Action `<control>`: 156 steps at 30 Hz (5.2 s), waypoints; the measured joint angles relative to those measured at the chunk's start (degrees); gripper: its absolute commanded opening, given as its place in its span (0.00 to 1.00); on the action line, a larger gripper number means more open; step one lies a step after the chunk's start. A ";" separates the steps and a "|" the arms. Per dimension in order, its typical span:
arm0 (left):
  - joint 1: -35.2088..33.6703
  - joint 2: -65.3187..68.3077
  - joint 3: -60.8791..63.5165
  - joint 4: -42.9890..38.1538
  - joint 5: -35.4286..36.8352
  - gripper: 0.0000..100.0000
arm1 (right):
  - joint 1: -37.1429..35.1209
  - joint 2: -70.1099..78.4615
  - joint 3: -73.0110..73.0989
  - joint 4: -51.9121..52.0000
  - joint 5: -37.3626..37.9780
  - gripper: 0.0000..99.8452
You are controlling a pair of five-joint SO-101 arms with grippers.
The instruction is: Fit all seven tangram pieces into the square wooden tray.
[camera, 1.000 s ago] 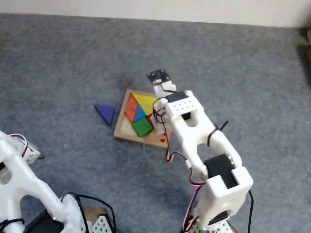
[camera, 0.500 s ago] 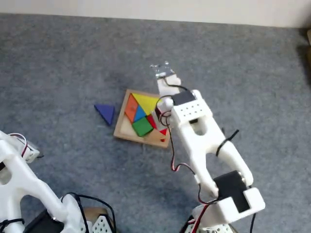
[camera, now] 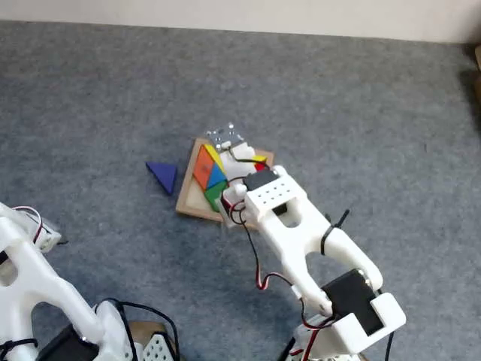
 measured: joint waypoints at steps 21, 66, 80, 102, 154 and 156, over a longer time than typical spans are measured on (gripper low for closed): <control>0.09 0.00 0.00 0.00 0.00 0.22 | -0.35 -11.25 2.29 1.14 0.00 0.00; -2.02 0.00 -5.45 0.00 0.00 0.22 | -12.75 45.10 -75.96 24.97 0.00 0.21; -2.02 0.00 -5.45 0.00 0.00 0.22 | -12.75 68.13 -107.52 32.62 0.00 0.21; -2.02 0.00 -1.76 -2.81 0.00 0.22 | -10.37 72.26 -109.27 32.53 -0.09 0.21; -2.02 0.00 -1.76 -2.99 0.00 0.22 | -12.48 56.70 -112.70 50.55 3.69 0.00; -2.02 0.00 -1.76 -2.99 0.00 0.22 | -12.40 51.25 -104.44 50.55 3.69 0.00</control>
